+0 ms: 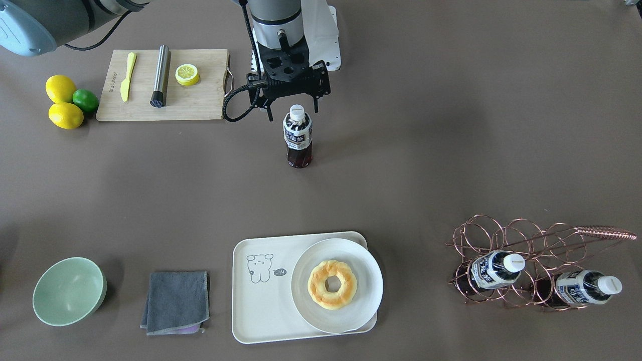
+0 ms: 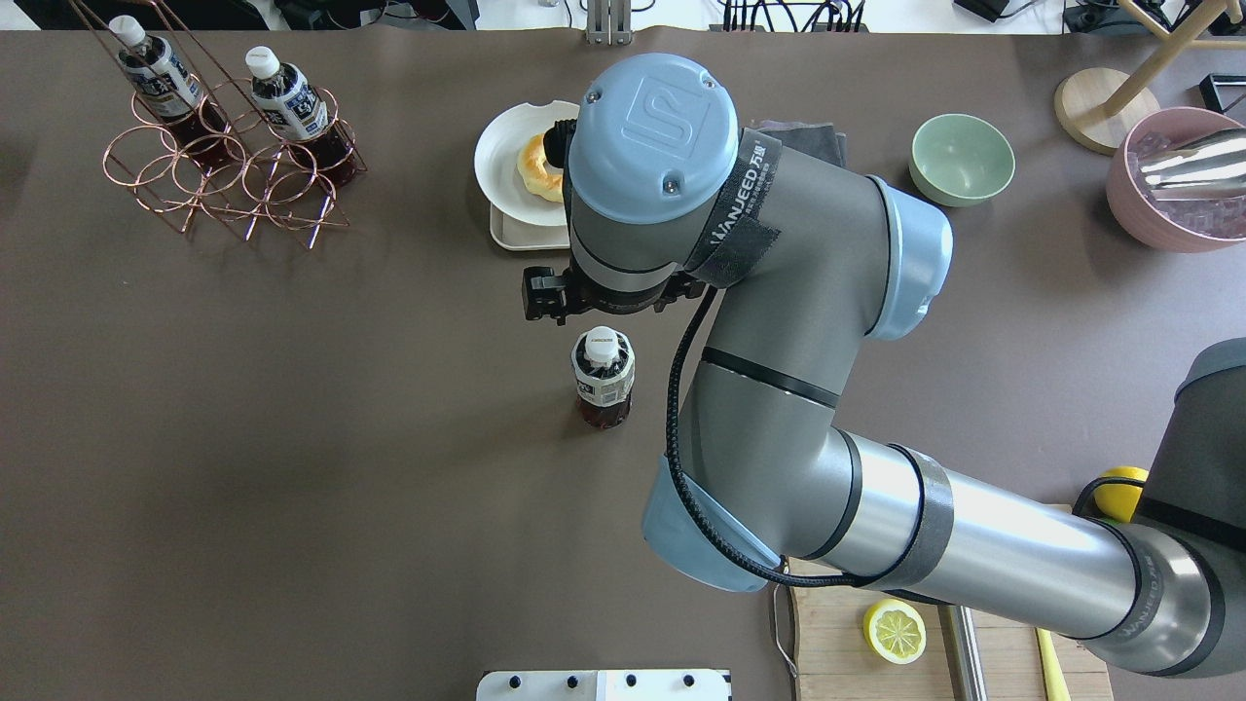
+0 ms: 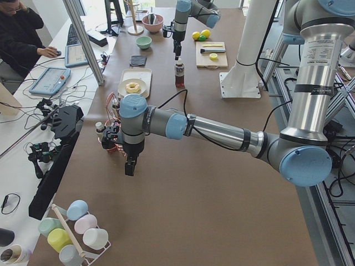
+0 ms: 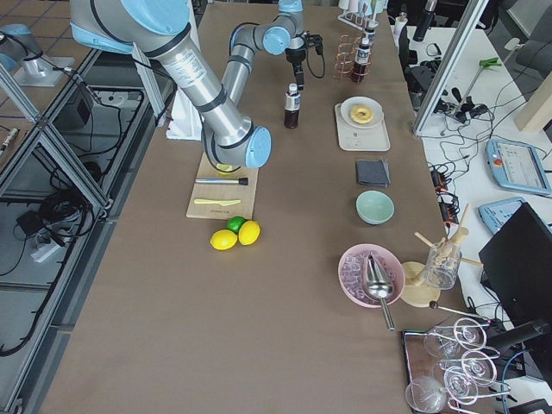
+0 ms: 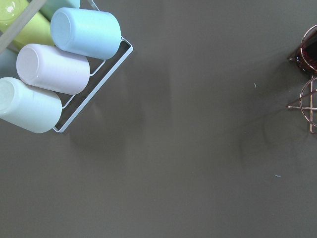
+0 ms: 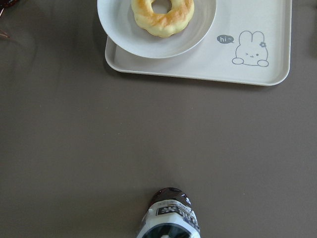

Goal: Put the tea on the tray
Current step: 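Lower the right gripper and close it around the bottle's neck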

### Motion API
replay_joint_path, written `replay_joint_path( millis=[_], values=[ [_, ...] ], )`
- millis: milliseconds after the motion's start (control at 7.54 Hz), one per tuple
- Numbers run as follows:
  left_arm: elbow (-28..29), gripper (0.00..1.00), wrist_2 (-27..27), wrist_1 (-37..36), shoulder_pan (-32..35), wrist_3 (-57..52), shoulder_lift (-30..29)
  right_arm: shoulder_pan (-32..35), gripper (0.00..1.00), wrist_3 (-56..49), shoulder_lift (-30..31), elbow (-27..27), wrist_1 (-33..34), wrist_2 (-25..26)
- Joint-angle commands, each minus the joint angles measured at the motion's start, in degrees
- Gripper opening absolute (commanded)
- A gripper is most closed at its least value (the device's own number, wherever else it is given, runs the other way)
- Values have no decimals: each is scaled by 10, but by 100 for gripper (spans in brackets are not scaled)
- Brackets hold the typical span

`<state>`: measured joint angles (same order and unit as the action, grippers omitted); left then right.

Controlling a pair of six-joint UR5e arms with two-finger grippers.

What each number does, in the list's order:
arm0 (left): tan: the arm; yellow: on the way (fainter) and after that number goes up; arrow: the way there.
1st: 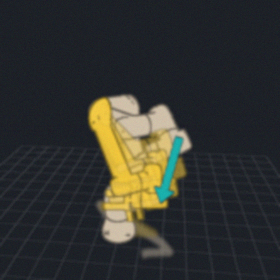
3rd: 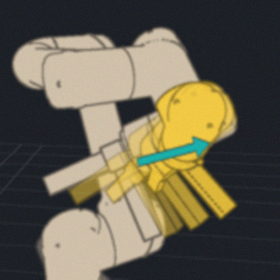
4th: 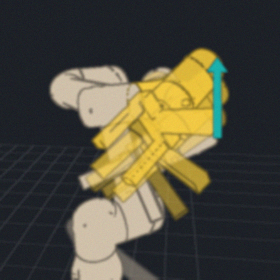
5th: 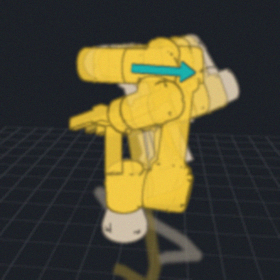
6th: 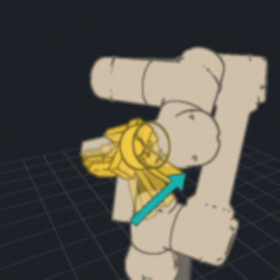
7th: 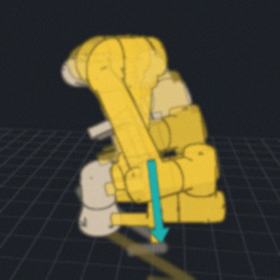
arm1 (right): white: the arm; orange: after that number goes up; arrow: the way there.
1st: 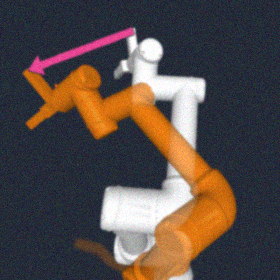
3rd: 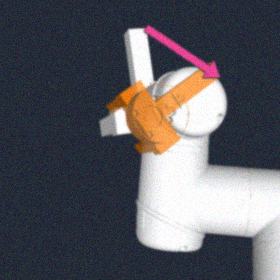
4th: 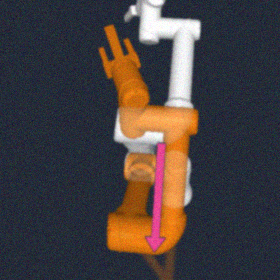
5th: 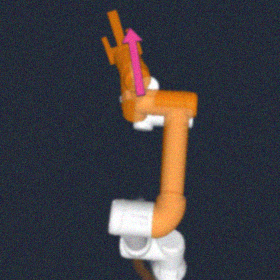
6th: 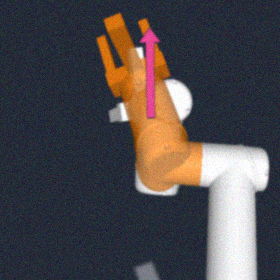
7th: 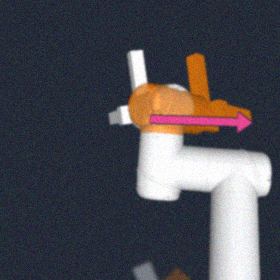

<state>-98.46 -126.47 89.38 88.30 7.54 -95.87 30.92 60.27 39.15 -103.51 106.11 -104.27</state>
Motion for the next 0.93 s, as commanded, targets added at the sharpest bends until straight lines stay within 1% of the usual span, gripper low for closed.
replay_joint_path(
  millis=[0, 265, 796],
  values=[
    [5, 97, 0, 0, -1, 0, -4, -8, 89, 15, 5, 8, -10, 1],
    [5, 97, 0, 0, -1, 0, -4, -9, 79, 15, 8, 6, -5, 1],
    [9, 97, 0, 1, -1, -1, -5, -17, 79, 41, 8, 5, -4, 3]
  ],
)
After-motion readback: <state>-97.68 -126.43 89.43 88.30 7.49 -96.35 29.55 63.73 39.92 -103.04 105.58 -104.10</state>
